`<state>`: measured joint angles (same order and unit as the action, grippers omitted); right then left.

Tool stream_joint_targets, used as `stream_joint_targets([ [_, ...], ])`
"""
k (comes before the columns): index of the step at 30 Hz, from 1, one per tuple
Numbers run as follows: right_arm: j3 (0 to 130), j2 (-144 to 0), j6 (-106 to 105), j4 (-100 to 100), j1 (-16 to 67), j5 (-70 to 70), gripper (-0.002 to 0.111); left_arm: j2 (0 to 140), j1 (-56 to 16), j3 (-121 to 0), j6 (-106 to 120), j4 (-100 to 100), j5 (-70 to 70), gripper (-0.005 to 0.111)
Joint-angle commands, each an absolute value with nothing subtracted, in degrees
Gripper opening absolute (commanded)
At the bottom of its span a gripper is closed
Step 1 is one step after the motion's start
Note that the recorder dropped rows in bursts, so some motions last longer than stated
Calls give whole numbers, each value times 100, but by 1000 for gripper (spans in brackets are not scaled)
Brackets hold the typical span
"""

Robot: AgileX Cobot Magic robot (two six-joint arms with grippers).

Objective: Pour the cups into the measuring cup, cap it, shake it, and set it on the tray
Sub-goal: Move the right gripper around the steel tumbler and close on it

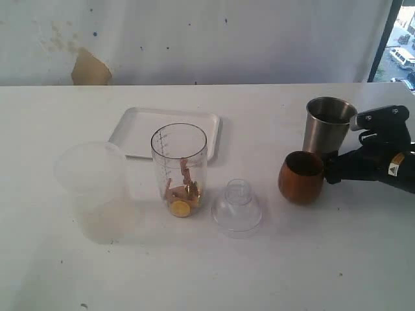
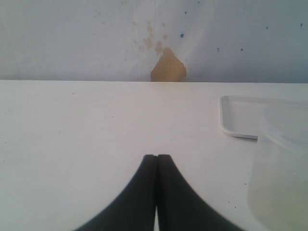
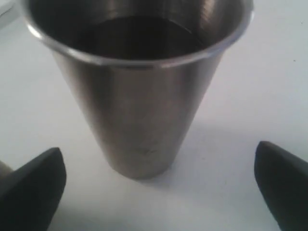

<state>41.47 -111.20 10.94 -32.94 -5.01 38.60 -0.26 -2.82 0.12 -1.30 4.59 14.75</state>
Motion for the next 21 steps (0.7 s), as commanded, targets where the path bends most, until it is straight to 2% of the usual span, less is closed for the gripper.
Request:
stream_joint_targets([
  [1, 4362, -11606, 1037, -3059, -520, 4339, 99, 0, -270, 0, -126, 391, 1461, 103],
  [6, 4681, -12414, 855, -2799, -520, 5416, 99, 0, -270, 0, -126, 391, 1461, 103],
  [11, 5052, -12923, 879, -2871, -508, 5737, 99, 0, -270, 0, -126, 391, 1461, 103],
  [21, 5143, -13045, 879, -2946, -508, 6293, 99, 0, -270, 0, -126, 391, 1461, 103],
])
